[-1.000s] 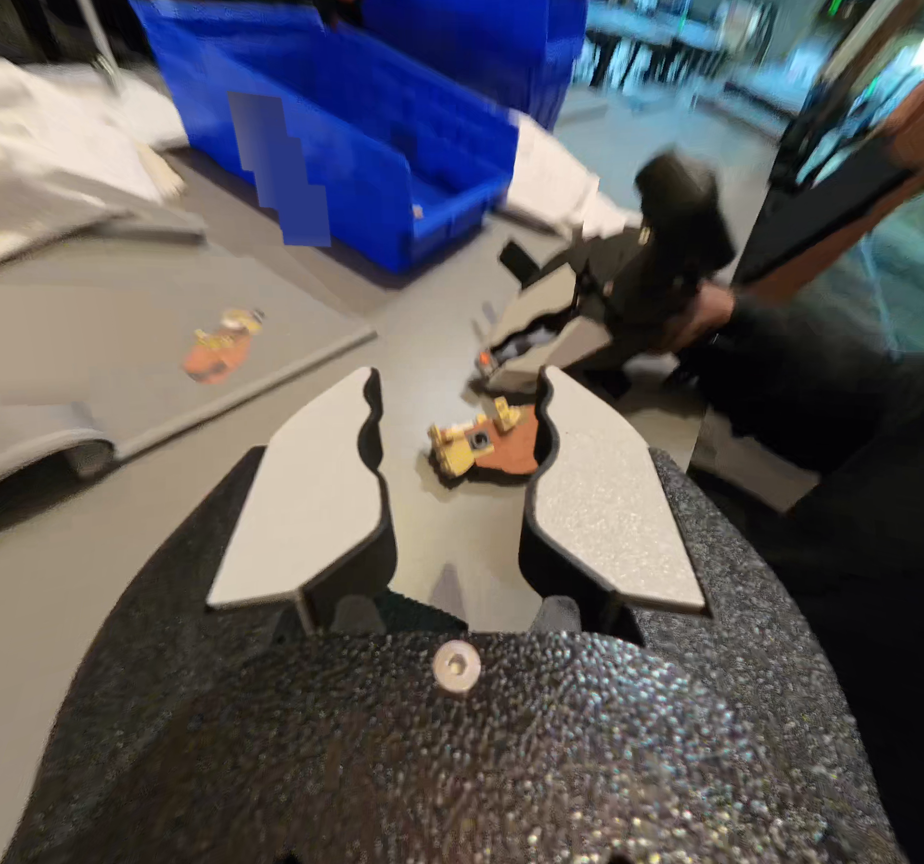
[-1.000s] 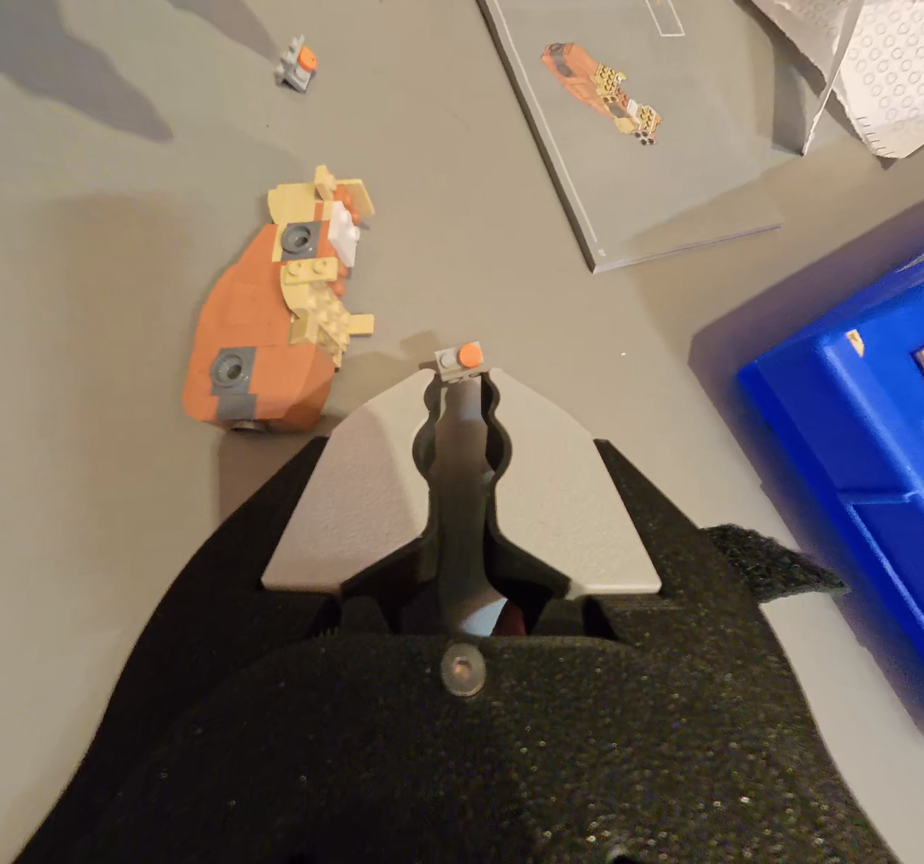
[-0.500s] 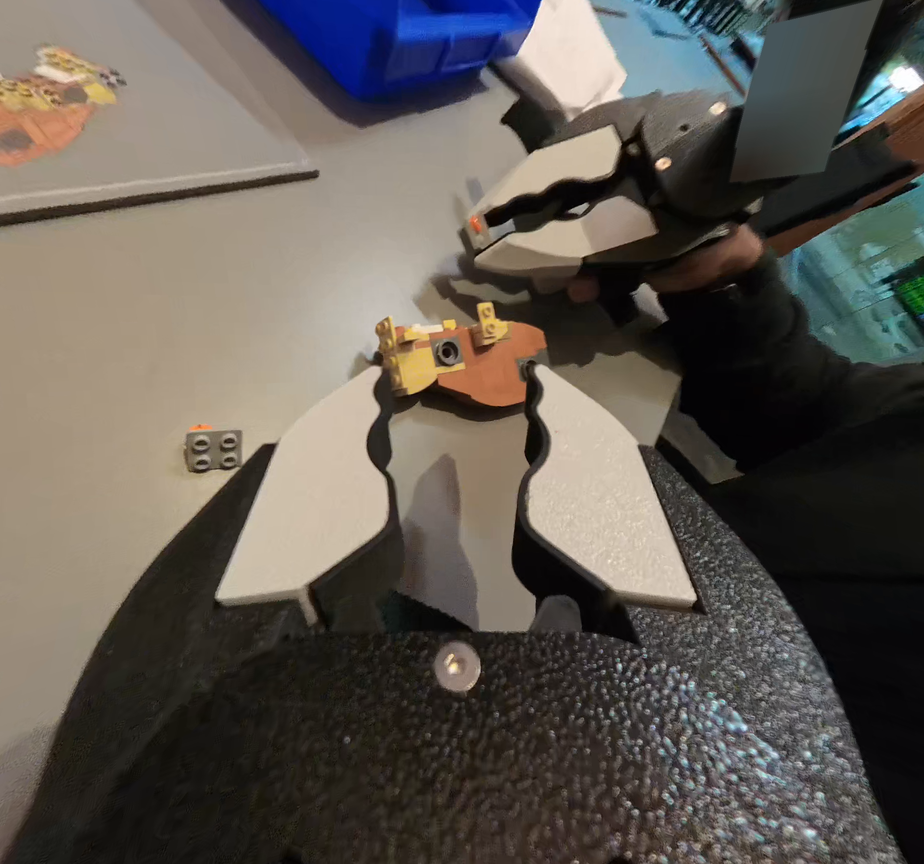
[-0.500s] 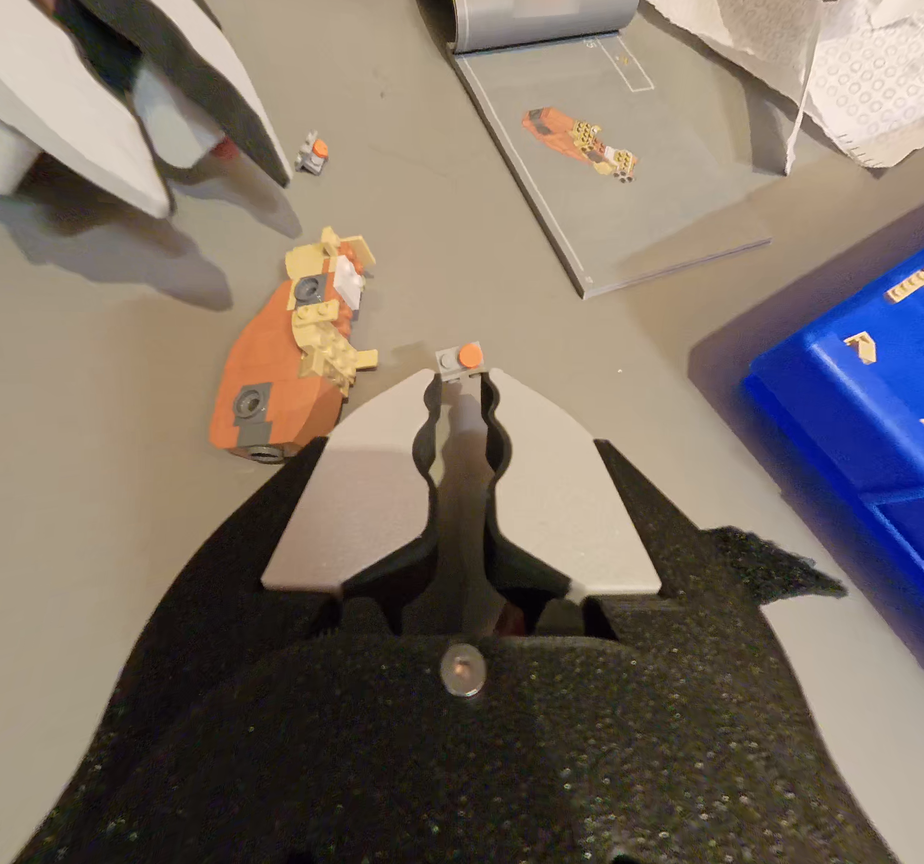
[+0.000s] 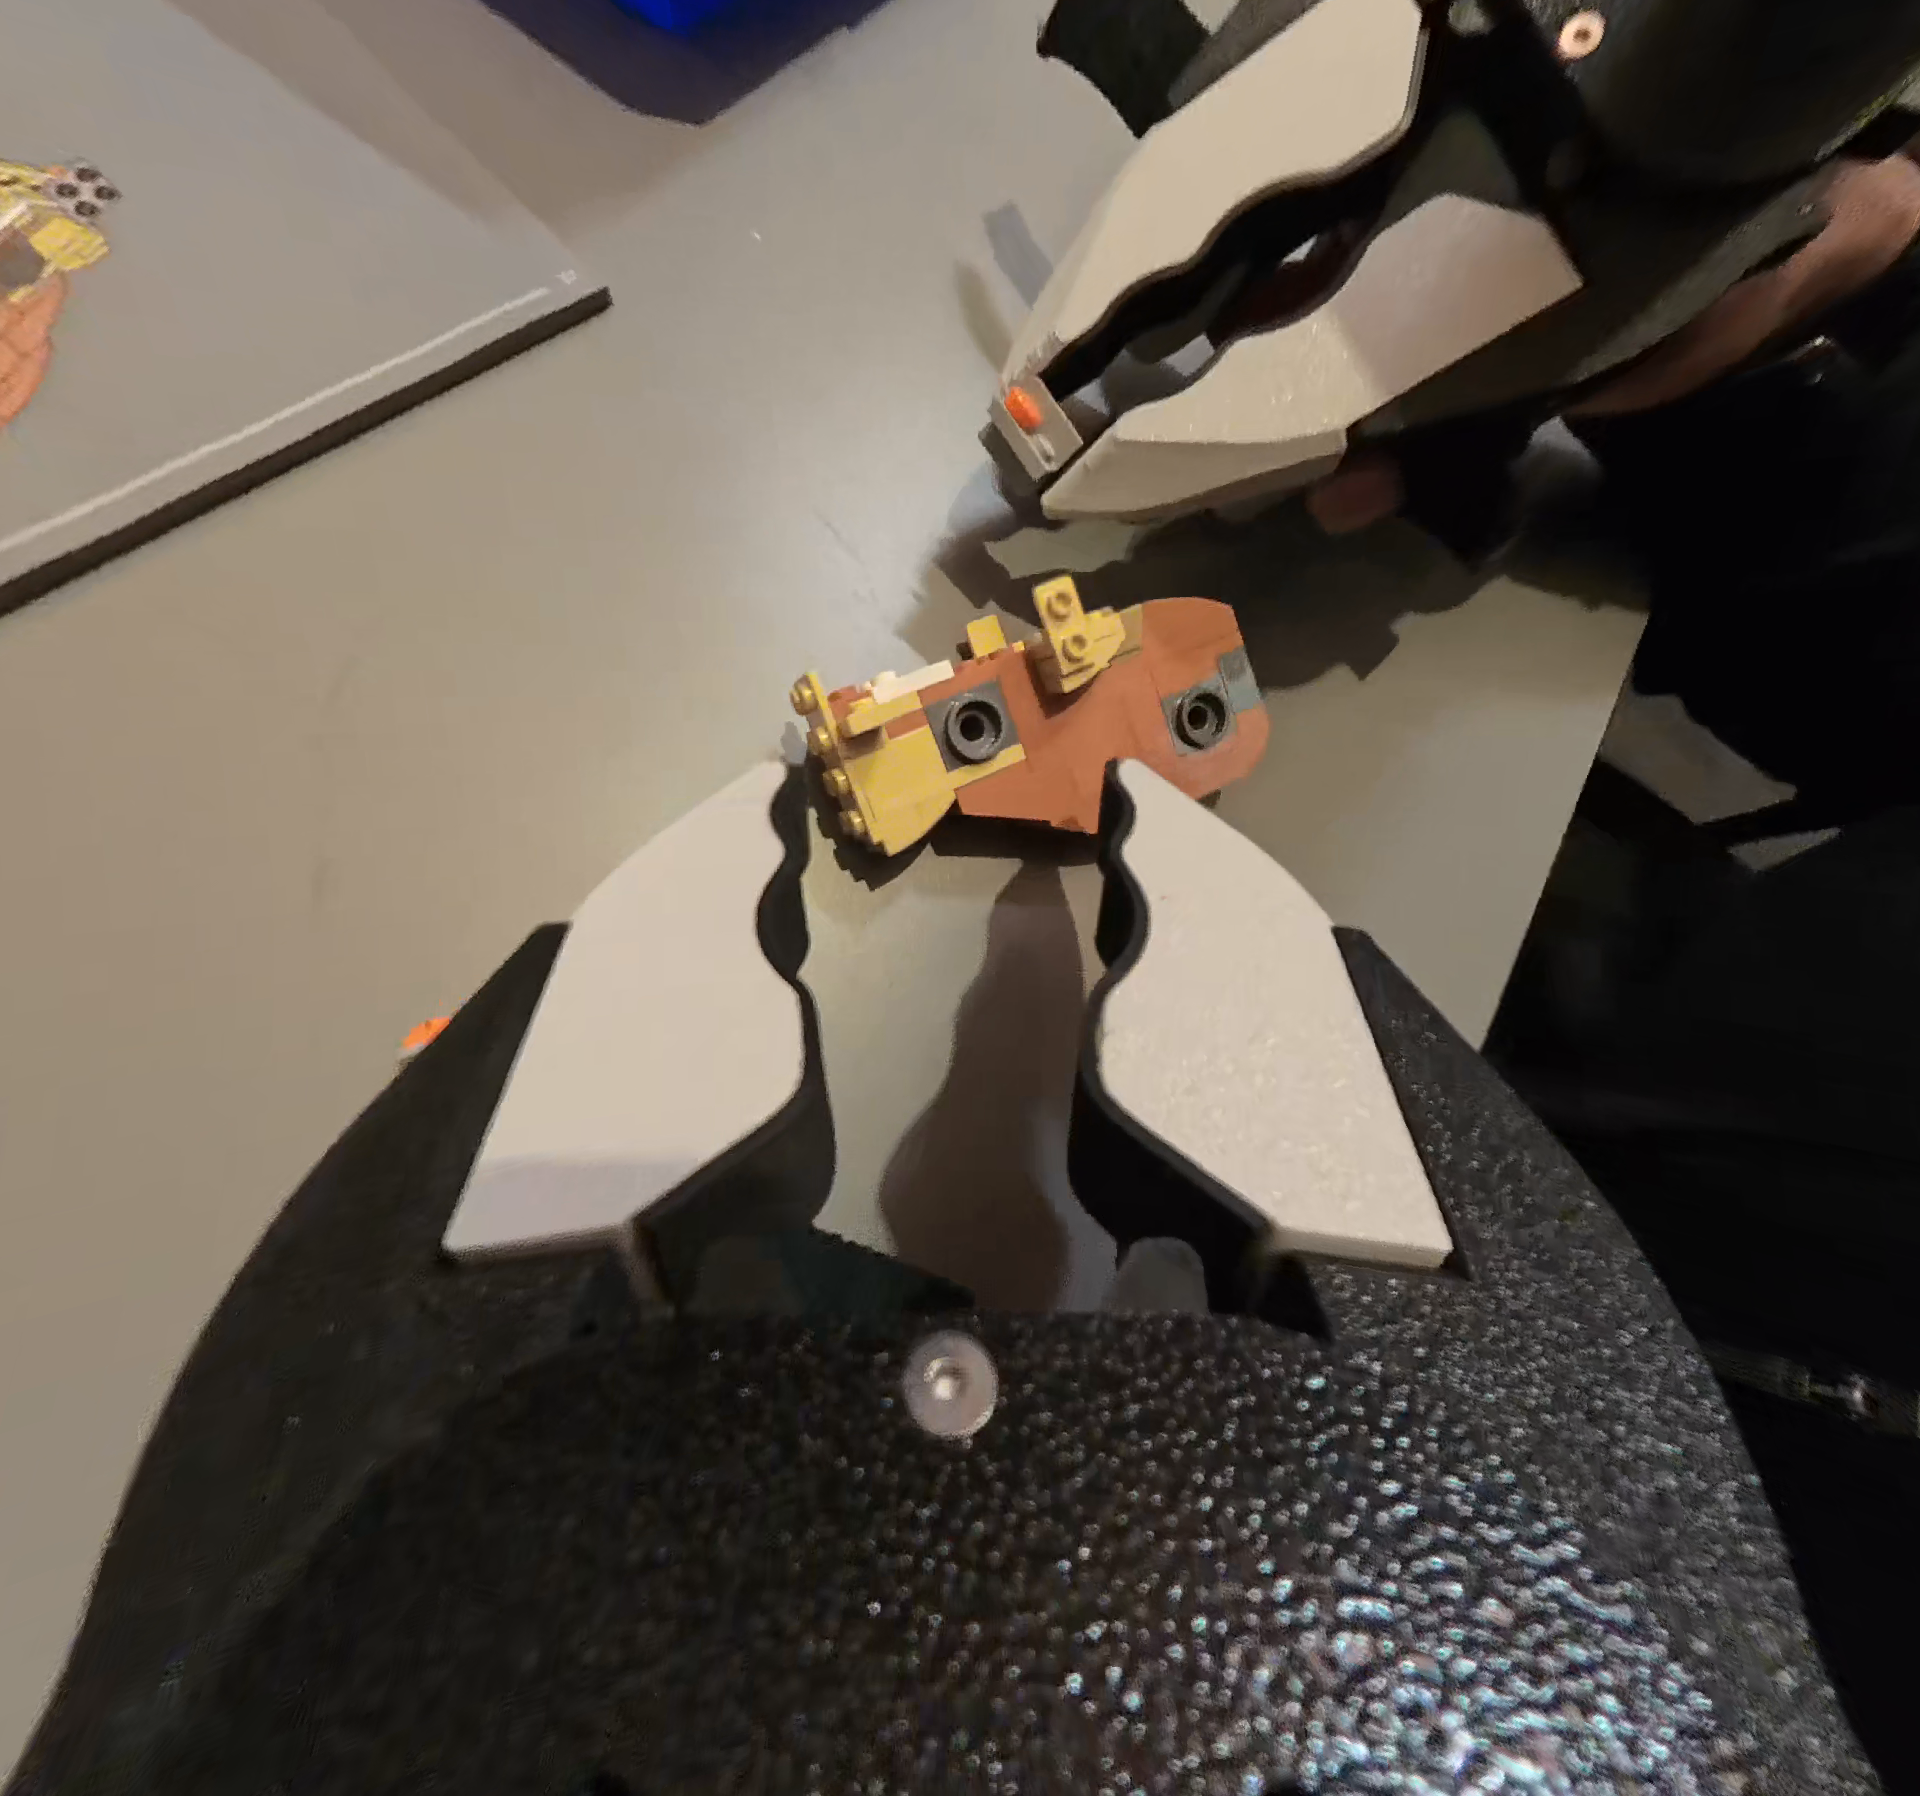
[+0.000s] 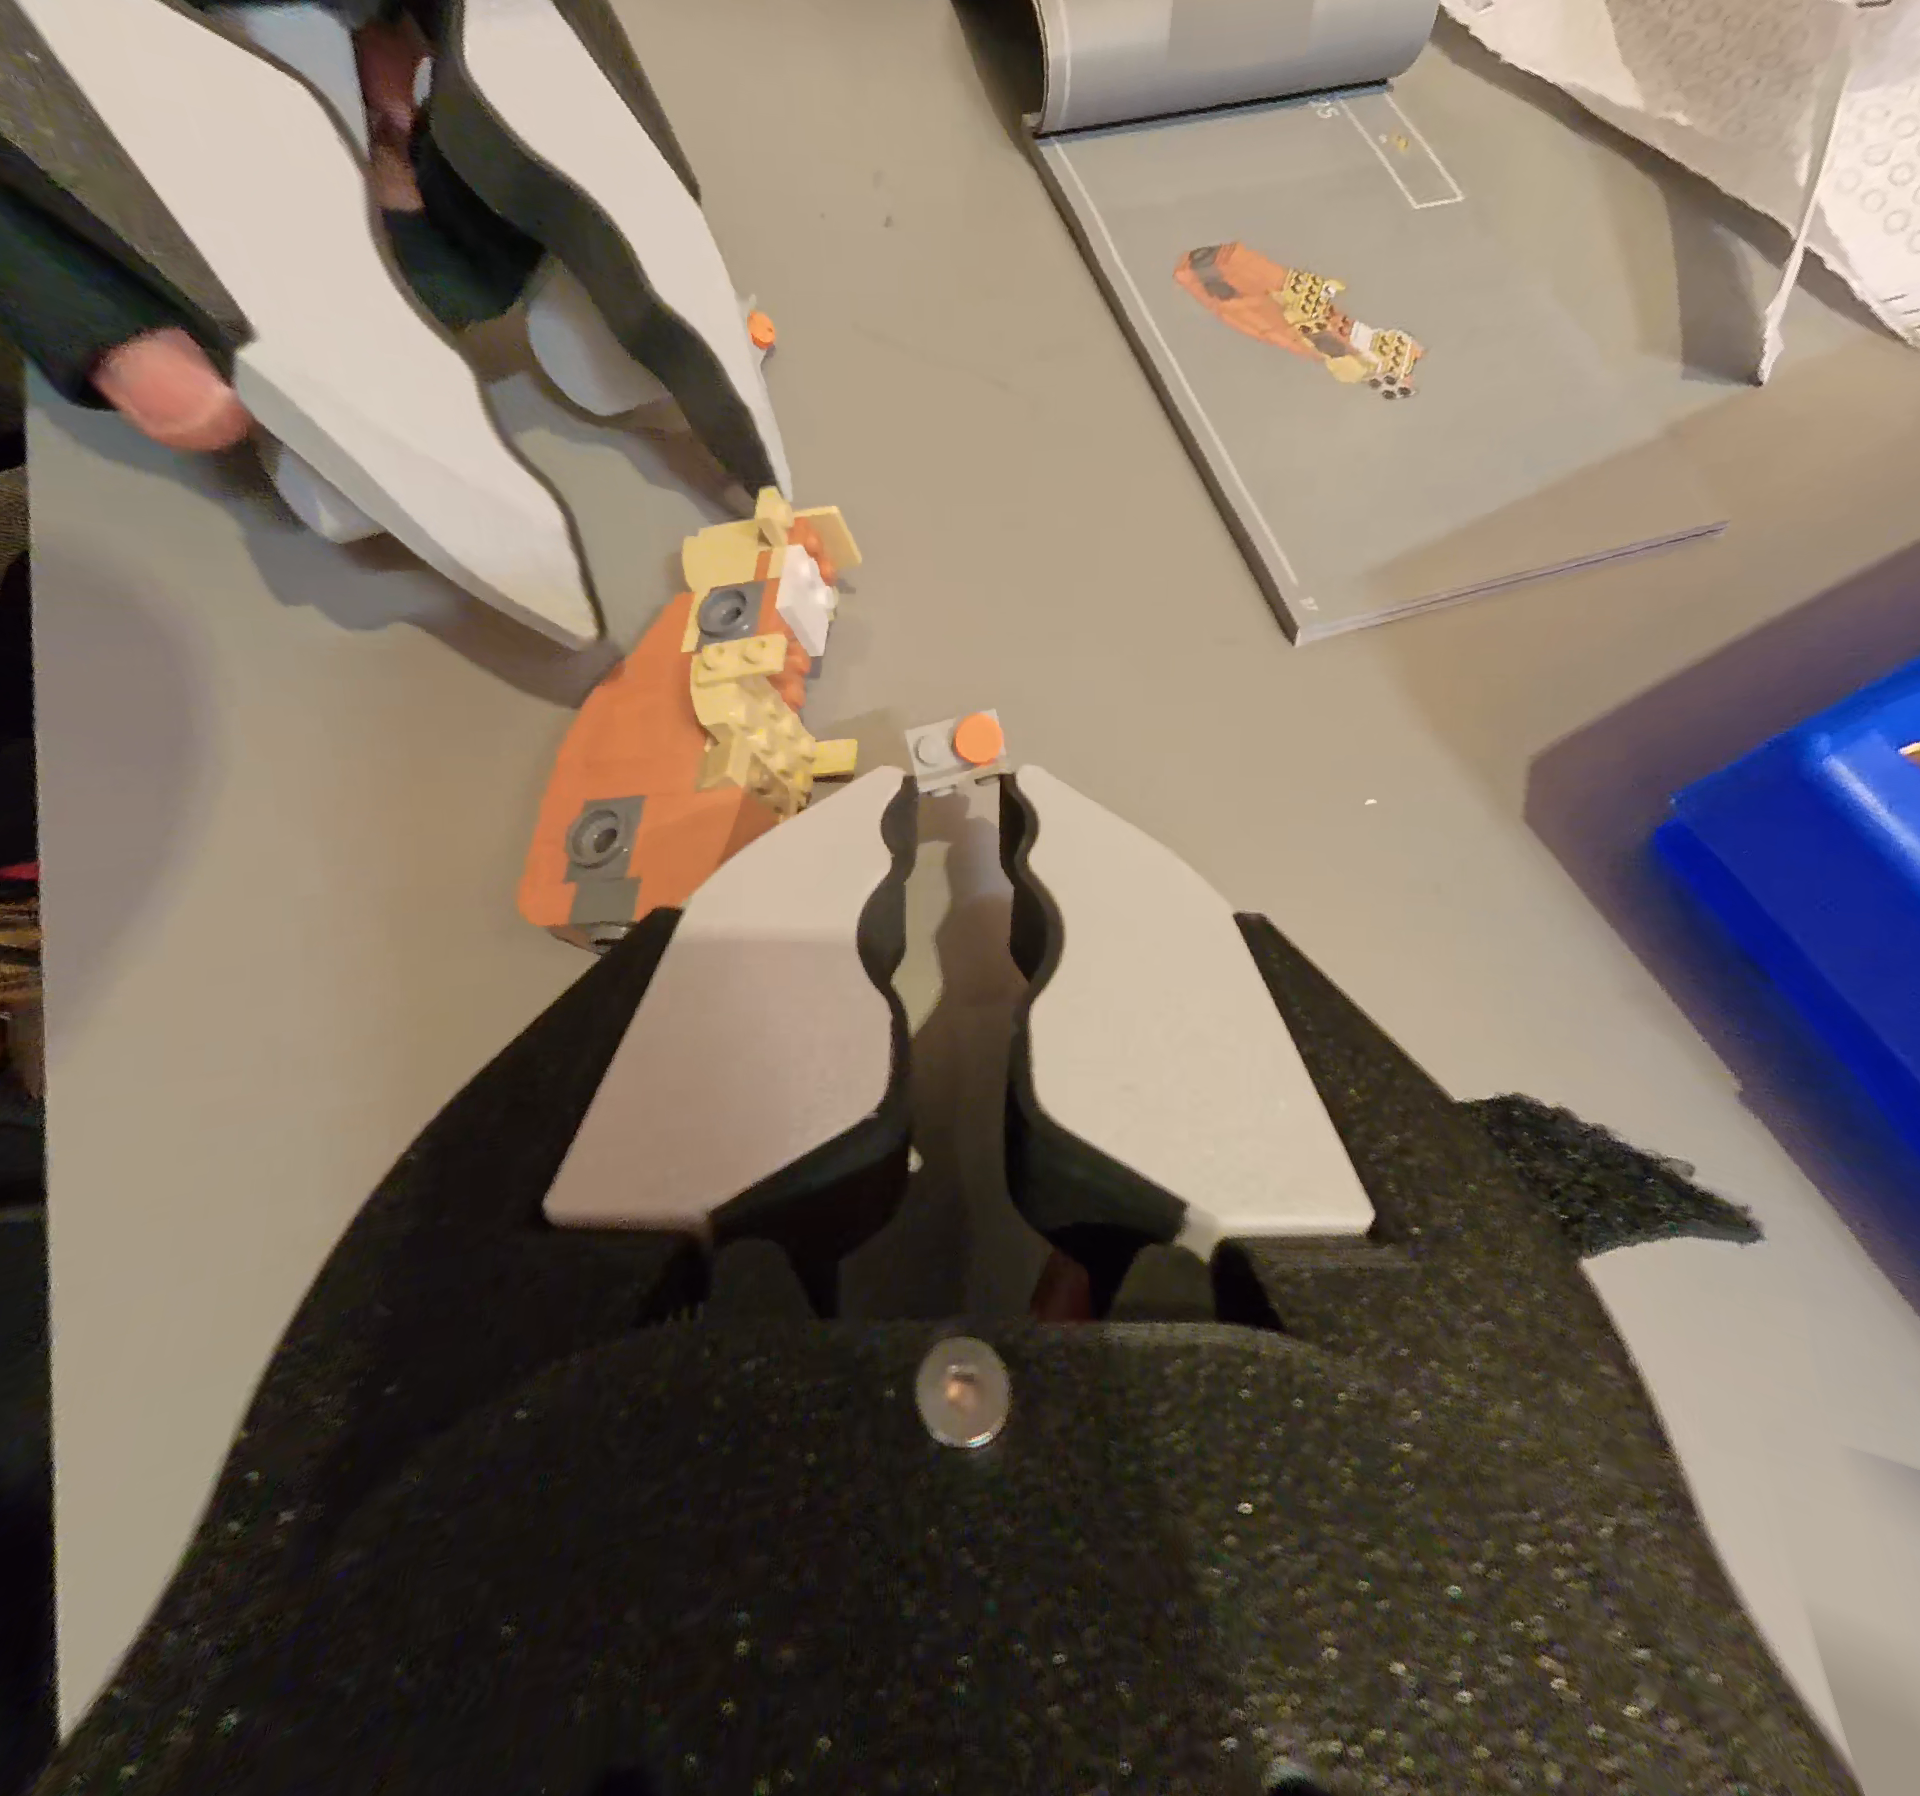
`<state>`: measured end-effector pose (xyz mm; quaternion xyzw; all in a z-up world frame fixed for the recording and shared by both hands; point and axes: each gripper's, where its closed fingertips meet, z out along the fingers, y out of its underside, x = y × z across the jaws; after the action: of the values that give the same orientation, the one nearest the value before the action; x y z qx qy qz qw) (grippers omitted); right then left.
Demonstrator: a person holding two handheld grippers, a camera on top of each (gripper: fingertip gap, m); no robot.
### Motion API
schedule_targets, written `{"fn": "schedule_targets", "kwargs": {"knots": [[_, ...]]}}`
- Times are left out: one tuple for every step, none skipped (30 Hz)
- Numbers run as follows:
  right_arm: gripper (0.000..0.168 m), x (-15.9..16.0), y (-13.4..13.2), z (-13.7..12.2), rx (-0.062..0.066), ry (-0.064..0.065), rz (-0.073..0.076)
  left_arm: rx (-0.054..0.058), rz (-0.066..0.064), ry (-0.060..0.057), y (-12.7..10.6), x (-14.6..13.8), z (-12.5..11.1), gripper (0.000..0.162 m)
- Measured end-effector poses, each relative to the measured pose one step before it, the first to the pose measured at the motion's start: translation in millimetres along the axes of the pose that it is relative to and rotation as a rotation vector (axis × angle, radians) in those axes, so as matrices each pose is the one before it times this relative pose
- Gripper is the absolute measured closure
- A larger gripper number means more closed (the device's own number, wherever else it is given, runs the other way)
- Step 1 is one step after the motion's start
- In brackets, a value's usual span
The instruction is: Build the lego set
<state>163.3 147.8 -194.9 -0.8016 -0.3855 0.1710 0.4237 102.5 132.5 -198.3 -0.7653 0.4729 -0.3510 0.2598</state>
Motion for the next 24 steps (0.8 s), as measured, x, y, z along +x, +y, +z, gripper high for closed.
{"fn": "schedule_targets", "kwargs": {"knots": [[0.154,-0.49,0.04,-0.16,-0.0001,-0.0082,0.0029,-0.0116,0.0103,0.0089,0.64,-0.48,1.22,0.113],[0.154,-0.64,0.14,-0.15,0.0000,-0.0085,0.0032,-0.0141,0.0103,0.0081,1.04,-0.63,1.22,0.116],[0.154,-0.53,0.18,-0.18,-0.0002,-0.0081,0.0043,-0.0158,0.0129,0.0072,1.33,-0.67,1.42,0.118],[0.154,-0.56,0.27,-0.10,-0.0006,-0.0081,0.0058,-0.0192,0.0164,0.0046,1.73,-0.63,1.45,0.120],[0.154,-0.62,0.24,-0.17,-0.0013,-0.0089,0.0064,-0.0166,0.0250,0.0020,1.21,-0.70,1.22,0.125],[0.154,-0.87,0.43,-0.22,-0.0020,-0.0097,0.0071,-0.0108,0.0293,0.0091,0.13,0.52,0.81,0.129],[0.154,-0.94,0.43,-0.33,-0.0011,-0.0093,0.0076,-0.0101,0.0237,0.0098,-0.58,0.84,0.52,0.130],[0.154,-0.90,0.14,-0.40,0.0001,-0.0075,0.0071,-0.0137,0.0300,0.0097,-0.64,0.66,0.57,0.130],[0.154,-0.91,0.48,-0.43,-0.0007,-0.0054,0.0071,-0.0114,0.0334,0.0105,-1.12,0.57,0.73,0.130],[0.154,-1.11,0.66,-0.30,-0.0026,-0.0043,0.0074,-0.0090,0.0348,0.0136,-1.55,0.58,0.88,0.131],[0.154,-1.23,0.85,-0.27,-0.0035,-0.0034,0.0067,-0.0100,0.0352,0.0169,-1.54,0.45,1.19,0.131],[0.153,-1.65,0.93,-0.29,-0.0039,-0.0026,0.0073,-0.0128,0.0291,0.0178,-1.15,0.01,1.26,0.131],[0.154,-1.97,0.94,-0.26,-0.0040,-0.0023,0.0083,-0.0152,0.0292,0.0163,-0.87,-0.43,1.17,0.131],[0.153,-2.23,0.97,-0.09,-0.0035,-0.0008,0.0071,-0.0133,0.0337,0.0101,-0.83,-1.37,1.02,0.131],[0.153,-2.21,0.80,-0.03,-0.0028,0.0028,0.0053,-0.0050,0.0239,-0.0004,-1.90,-3.02,0.69,0.131],[0.154,-2.04,0.62,0.05,-0.0022,0.0077,0.0069,-0.0054,0.0129,-0.0115,-2.10,-5.02,0.53,0.132],[0.154,-2.56,0.39,0.30,-0.0014,0.0072,0.0087,-0.0092,0.0085,-0.0195,-1.24,-5.99,0.32,0.132],[0.154,-3.60,0.26,0.53,-0.0011,0.0035,0.0078,-0.0172,0.0048,-0.0290,0.63,-7.33,0.30,0.130],[0.153,-4.27,0.16,0.79,-0.0014,0.0034,0.0074,-0.0257,0.0060,-0.0323,2.60,-7.25,0.32,0.125],[0.153,-4.03,-0.06,0.90,-0.0006,0.0067,0.0082,-0.0240,0.0073,-0.0252,3.40,-5.36,-0.05,0.121],[0.153,-3.46,-0.13,1.04,-0.0008,0.0109,0.0049,-0.0177,0.0033,-0.0133,3.43,-2.67,-0.81,0.118],[0.154,-2.56,0.42,0.86,-0.0029,0.0164,-0.0017,-0.0086,-0.0017,-0.0014,2.64,-0.26,-1.92,0.114],[0.153,-0.89,0.77,0.41,-0.0049,0.0222,-0.0060,0.0063,-0.0010,0.0083,0.69,1.72,-3.21,0.112],[0.153,0.57,1.12,-0.16,-0.0045,0.0224,-0.0055,0.0217,-0.0012,0.0193,-1.60,3.92,-3.98,0.111]]}}
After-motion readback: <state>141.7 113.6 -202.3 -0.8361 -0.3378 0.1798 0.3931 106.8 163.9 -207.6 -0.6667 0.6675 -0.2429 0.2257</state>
